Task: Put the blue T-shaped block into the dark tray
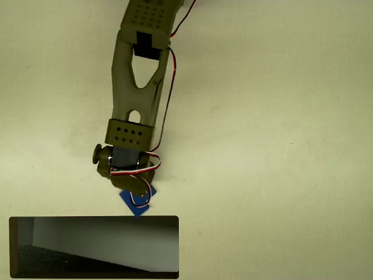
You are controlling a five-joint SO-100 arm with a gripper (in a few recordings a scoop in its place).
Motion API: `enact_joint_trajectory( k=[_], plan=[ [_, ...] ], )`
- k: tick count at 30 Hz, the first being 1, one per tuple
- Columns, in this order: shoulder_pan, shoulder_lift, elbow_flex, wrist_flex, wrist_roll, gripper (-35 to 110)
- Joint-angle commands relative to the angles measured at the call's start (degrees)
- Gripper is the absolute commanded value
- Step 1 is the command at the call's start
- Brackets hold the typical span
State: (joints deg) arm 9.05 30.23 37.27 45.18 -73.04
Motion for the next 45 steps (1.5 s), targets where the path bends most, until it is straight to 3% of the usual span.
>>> enact_joint_trajectory(
  k=[1, 8, 10, 12, 14, 17, 22, 35, 45],
  plan=[
    [-0.1, -2.9, -1.5, -40.2, 7.8, 0],
    [1.7, -3.4, -2.5, -77.1, 35.7, 0],
    [2.4, -3.2, -3.8, -78.8, 38.6, 0],
    [2.3, -3.1, -2.5, -75.2, 33.7, 0],
    [1.6, -4.9, -0.5, -72.3, 22.0, 0],
    [1.1, -11.2, -2.3, -72.7, 6.9, 0],
    [0.6, -20.6, -3.9, -75.8, -7.8, 0],
    [-1.9, -29.5, -5.9, -81.0, -17.2, 0],
    [-5.4, -36.6, -15.3, -85.9, -15.4, 0]
  ],
)
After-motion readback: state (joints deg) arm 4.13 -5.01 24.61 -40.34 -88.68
